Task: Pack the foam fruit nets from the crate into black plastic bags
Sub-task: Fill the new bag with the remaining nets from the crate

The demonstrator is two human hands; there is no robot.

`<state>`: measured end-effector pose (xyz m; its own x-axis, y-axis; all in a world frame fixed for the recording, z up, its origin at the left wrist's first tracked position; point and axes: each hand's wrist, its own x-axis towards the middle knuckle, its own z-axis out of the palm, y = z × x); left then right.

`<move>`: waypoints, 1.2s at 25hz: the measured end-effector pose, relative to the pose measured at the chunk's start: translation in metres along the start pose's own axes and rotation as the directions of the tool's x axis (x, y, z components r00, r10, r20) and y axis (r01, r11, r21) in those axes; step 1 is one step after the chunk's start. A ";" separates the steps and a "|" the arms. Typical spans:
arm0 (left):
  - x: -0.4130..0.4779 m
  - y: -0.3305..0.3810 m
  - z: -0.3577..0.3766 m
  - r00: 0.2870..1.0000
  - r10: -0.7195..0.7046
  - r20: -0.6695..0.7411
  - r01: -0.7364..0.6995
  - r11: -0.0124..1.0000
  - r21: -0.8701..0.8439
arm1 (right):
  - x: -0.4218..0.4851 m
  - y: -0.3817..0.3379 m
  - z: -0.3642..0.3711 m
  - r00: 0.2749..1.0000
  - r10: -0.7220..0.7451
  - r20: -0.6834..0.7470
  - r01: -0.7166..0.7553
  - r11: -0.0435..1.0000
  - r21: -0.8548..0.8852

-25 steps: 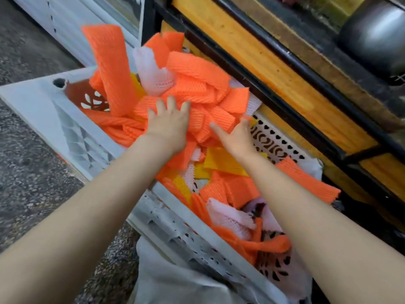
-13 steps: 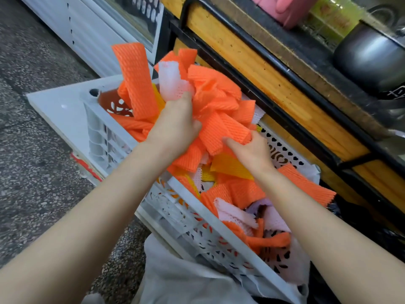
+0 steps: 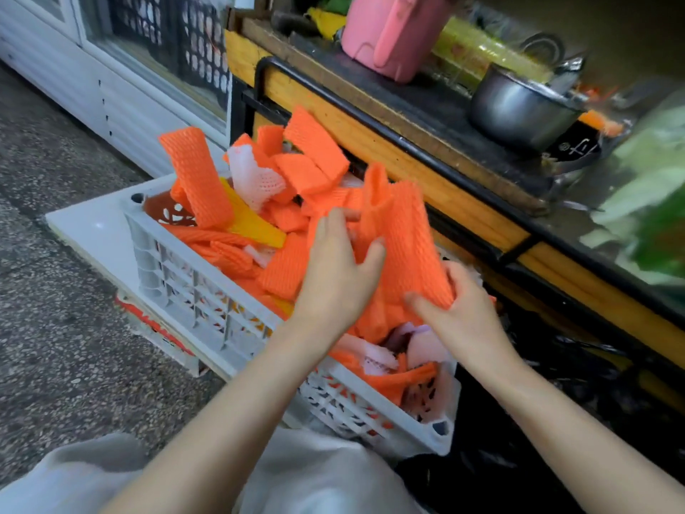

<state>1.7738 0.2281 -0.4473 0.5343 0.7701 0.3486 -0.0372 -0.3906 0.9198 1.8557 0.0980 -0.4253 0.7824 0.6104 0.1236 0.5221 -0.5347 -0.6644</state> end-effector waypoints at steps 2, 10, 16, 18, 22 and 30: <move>-0.015 0.010 0.014 0.999 -0.029 0.036 0.031 0.998 -0.050 | -0.015 0.001 -0.006 0.999 0.007 0.043 -0.009 0.999 0.046; -0.056 0.048 0.047 0.991 0.060 0.116 -0.057 0.998 -0.026 | -0.056 0.020 -0.046 0.991 0.122 0.063 -0.132 0.972 0.194; -0.058 0.072 0.055 0.982 0.105 0.158 -0.127 0.982 0.138 | -0.061 0.052 -0.087 0.968 0.141 -0.209 -0.123 0.987 0.100; -0.063 0.084 0.060 0.973 0.099 0.209 -0.135 0.977 0.165 | -0.066 0.053 -0.093 0.963 0.076 -0.260 -0.053 0.994 0.092; -0.090 0.106 0.088 0.911 0.030 0.411 -0.055 0.997 0.048 | -0.088 0.055 -0.095 0.975 0.013 -0.222 0.013 0.993 0.117; -0.132 0.164 0.153 0.756 0.144 0.639 -0.068 0.988 -0.142 | -0.107 0.115 -0.178 0.756 0.267 -0.597 -0.123 0.955 0.272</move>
<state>1.8268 -0.0148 -0.3704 0.9380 0.2034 0.2807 -0.1930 -0.3662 0.9103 1.8925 -0.1325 -0.3839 0.9339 -0.0302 0.3561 0.3102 -0.4264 -0.8497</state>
